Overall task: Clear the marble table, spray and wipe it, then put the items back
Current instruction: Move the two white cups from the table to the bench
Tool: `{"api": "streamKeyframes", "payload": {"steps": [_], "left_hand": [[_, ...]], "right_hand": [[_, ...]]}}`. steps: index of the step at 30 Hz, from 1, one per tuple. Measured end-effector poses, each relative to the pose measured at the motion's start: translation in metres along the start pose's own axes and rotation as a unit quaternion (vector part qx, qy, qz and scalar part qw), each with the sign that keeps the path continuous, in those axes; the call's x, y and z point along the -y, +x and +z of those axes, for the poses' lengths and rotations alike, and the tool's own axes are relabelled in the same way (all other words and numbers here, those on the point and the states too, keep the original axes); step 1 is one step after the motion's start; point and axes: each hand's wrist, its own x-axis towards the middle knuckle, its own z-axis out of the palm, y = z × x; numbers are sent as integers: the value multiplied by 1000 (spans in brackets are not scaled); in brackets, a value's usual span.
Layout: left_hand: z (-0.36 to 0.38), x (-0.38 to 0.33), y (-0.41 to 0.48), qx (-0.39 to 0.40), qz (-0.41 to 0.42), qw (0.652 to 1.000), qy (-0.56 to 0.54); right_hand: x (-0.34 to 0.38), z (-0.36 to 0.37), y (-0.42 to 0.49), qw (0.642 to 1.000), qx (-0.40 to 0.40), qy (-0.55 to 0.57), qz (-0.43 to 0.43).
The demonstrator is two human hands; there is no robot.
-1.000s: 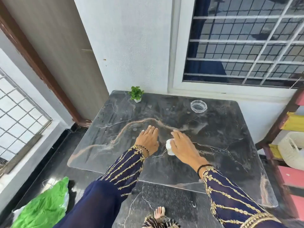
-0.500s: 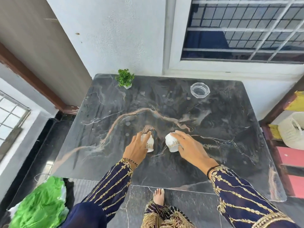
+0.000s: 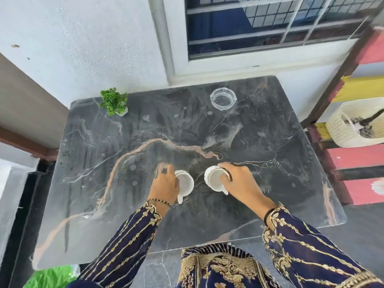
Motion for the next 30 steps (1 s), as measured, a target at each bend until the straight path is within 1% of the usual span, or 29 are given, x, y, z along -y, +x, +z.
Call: {"api": "streamKeyframes", "payload": {"steps": [2, 7, 10, 12, 14, 16, 20, 22, 24, 28, 30], "left_hand": [[2, -21, 7, 18, 7, 999, -34], [12, -93, 19, 61, 30, 988, -138], [26, -143, 24, 72, 59, 986, -137], [38, -179, 27, 80, 65, 985, -139], [51, -219, 29, 84, 72, 987, -117], [61, -257, 27, 87, 73, 988, -107], [96, -349, 26, 115, 59, 983, -126], [117, -396, 26, 141, 39, 974, -174], [144, -443, 27, 162, 28, 964, -207], [211, -524, 36, 211, 25, 952, -220], [252, -556, 46, 237, 22, 950, -204]], "right_hand": [[-18, -10, -5, 999, -12, 30, 30], [-69, -46, -18, 994, -49, 52, 78], [-104, -74, -24, 991, -67, 64, 91], [-131, -97, -25, 990, -81, 72, 89], [-163, -122, -27, 989, -87, 83, 91], [-194, -147, -29, 988, -83, 97, 89], [-278, -202, -36, 986, -82, 111, 89], [-326, -226, -42, 985, -86, 115, 96], [-377, -245, -49, 983, -80, 116, 116], [-471, -265, -60, 977, -86, 106, 167], [-517, -266, -62, 971, -85, 94, 205]]}}
